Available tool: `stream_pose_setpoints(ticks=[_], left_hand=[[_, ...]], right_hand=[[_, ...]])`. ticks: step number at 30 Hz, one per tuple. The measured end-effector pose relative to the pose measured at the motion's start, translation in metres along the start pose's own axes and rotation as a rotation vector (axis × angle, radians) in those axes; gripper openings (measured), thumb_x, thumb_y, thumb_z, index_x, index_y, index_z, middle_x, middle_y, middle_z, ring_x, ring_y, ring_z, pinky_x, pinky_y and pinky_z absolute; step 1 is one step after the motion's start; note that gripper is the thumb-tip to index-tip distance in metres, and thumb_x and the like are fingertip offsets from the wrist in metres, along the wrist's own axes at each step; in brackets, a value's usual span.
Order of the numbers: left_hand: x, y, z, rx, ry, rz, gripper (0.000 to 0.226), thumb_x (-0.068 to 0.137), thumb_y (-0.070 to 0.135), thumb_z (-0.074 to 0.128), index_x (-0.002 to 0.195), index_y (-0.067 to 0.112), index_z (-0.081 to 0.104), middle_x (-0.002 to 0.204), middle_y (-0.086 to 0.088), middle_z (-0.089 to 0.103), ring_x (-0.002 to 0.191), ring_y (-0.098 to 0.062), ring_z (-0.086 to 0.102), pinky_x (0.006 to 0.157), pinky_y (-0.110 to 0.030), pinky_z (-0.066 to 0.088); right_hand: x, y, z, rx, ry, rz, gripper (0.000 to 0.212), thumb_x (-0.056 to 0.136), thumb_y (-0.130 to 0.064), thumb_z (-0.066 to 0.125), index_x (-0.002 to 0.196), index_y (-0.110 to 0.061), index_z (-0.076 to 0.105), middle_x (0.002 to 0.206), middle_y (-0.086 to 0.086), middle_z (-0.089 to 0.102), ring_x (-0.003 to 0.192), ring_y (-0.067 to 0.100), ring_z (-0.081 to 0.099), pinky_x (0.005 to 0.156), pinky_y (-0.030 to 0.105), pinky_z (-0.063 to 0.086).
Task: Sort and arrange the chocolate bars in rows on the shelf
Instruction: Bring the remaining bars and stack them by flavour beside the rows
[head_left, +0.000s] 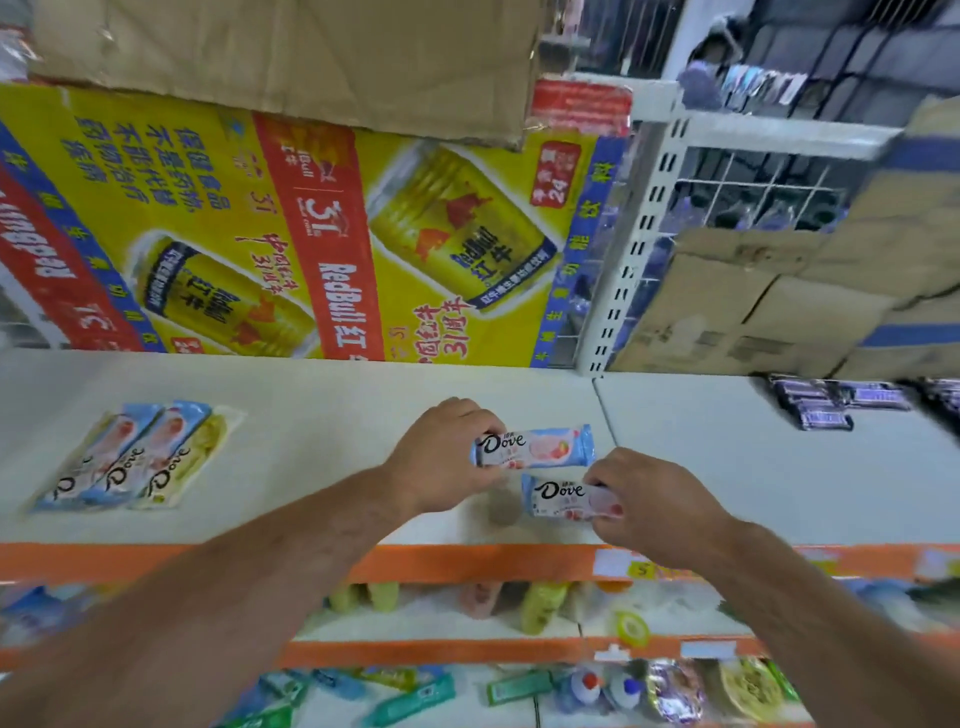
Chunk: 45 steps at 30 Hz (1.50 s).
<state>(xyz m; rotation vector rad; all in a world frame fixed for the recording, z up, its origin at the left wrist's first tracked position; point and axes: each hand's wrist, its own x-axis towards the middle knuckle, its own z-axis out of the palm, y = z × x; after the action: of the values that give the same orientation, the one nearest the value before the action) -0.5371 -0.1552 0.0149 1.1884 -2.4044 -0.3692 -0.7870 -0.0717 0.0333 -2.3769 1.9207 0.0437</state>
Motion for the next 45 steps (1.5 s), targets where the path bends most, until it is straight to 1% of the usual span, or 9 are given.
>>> stream_pose_setpoints(ticks=[7, 15, 18, 21, 26, 32, 39, 41, 45], left_hand=[[0.080, 0.082, 0.083, -0.034, -0.012, -0.073, 0.041, 0.076, 0.035, 0.075, 0.113, 0.022, 0.063, 0.109, 0.002, 0.058, 0.105, -0.014, 0.048, 0.090, -0.024, 0.037], [0.155, 0.124, 0.154, -0.087, -0.052, -0.215, 0.039, 0.073, 0.032, 0.074, 0.111, 0.028, 0.063, 0.108, 0.007, 0.057, 0.106, -0.011, 0.047, 0.092, -0.027, 0.039], [0.176, 0.124, 0.165, -0.087, -0.068, -0.255, 0.039, 0.073, 0.034, 0.076, 0.110, 0.030, 0.065, 0.106, 0.006, 0.057, 0.106, -0.013, 0.047, 0.094, -0.028, 0.040], [0.199, 0.119, 0.172, -0.094, -0.062, -0.296, 0.038, 0.072, 0.033, 0.077, 0.110, 0.030, 0.068, 0.104, 0.003, 0.056, 0.106, -0.016, 0.050, 0.096, -0.032, 0.041], [0.226, 0.108, 0.181, -0.119, -0.036, -0.350, 0.038, 0.076, 0.034, 0.075, 0.113, 0.035, 0.068, 0.107, 0.007, 0.049, 0.104, -0.012, 0.051, 0.095, -0.029, 0.043], [0.234, 0.103, 0.184, -0.081, -0.029, -0.390, 0.040, 0.078, 0.044, 0.071, 0.117, 0.042, 0.064, 0.107, 0.010, 0.043, 0.101, -0.009, 0.052, 0.088, -0.028, 0.045], [0.220, 0.101, 0.175, -0.153, -0.053, -0.361, 0.069, 0.080, 0.043, 0.070, 0.142, 0.028, 0.044, 0.127, 0.006, 0.041, 0.116, -0.011, 0.048, 0.101, -0.028, 0.041], [0.202, 0.094, 0.169, -0.019, -0.063, -0.276, 0.064, 0.084, 0.049, 0.059, 0.142, 0.029, 0.042, 0.141, 0.008, 0.038, 0.129, -0.013, 0.039, 0.109, -0.032, 0.032], [0.167, 0.084, 0.166, 0.275, -0.132, -0.178, 0.069, 0.085, 0.060, 0.017, 0.149, 0.035, 0.027, 0.160, 0.006, 0.018, 0.146, -0.013, 0.011, 0.118, -0.040, 0.009]], right_hand=[[-0.019, 0.131, 0.004, 0.030, 0.002, -0.026, 0.021, 0.074, -0.042, 0.059, 0.093, -0.032, 0.057, 0.093, -0.011, 0.050, 0.078, 0.010, 0.053, 0.060, 0.022, 0.031], [-0.022, 0.240, 0.005, 0.087, -0.035, -0.076, 0.016, 0.071, -0.040, 0.059, 0.079, -0.030, 0.049, 0.084, -0.008, 0.050, 0.072, 0.011, 0.050, 0.057, 0.025, 0.035], [-0.019, 0.257, 0.010, 0.127, -0.022, -0.077, 0.016, 0.071, -0.039, 0.058, 0.074, -0.029, 0.046, 0.079, -0.007, 0.049, 0.068, 0.012, 0.048, 0.054, 0.024, 0.034], [-0.014, 0.268, 0.015, 0.153, -0.038, -0.070, 0.026, 0.068, -0.044, 0.055, 0.087, -0.027, 0.059, 0.087, -0.007, 0.054, 0.076, 0.015, 0.057, 0.062, 0.030, 0.047], [-0.005, 0.276, 0.020, 0.153, -0.075, -0.069, 0.036, 0.072, -0.047, 0.058, 0.102, -0.027, 0.062, 0.097, -0.007, 0.057, 0.085, 0.015, 0.059, 0.071, 0.031, 0.050], [0.005, 0.281, 0.022, 0.230, -0.135, -0.044, 0.033, 0.068, -0.045, 0.060, 0.096, -0.028, 0.064, 0.092, -0.007, 0.058, 0.081, 0.011, 0.058, 0.071, 0.032, 0.051], [0.026, 0.274, 0.011, 0.167, -0.238, -0.021, 0.036, 0.071, -0.045, 0.065, 0.103, -0.030, 0.062, 0.100, -0.008, 0.056, 0.088, 0.013, 0.056, 0.077, 0.033, 0.051], [0.036, 0.269, 0.011, 0.161, -0.216, -0.003, 0.033, 0.071, -0.044, 0.063, 0.101, -0.030, 0.063, 0.099, -0.007, 0.056, 0.087, 0.014, 0.057, 0.076, 0.033, 0.052], [0.059, 0.258, 0.011, 0.168, -0.184, 0.039, 0.031, 0.071, -0.041, 0.059, 0.100, -0.029, 0.064, 0.099, -0.006, 0.058, 0.088, 0.017, 0.059, 0.076, 0.033, 0.052]])
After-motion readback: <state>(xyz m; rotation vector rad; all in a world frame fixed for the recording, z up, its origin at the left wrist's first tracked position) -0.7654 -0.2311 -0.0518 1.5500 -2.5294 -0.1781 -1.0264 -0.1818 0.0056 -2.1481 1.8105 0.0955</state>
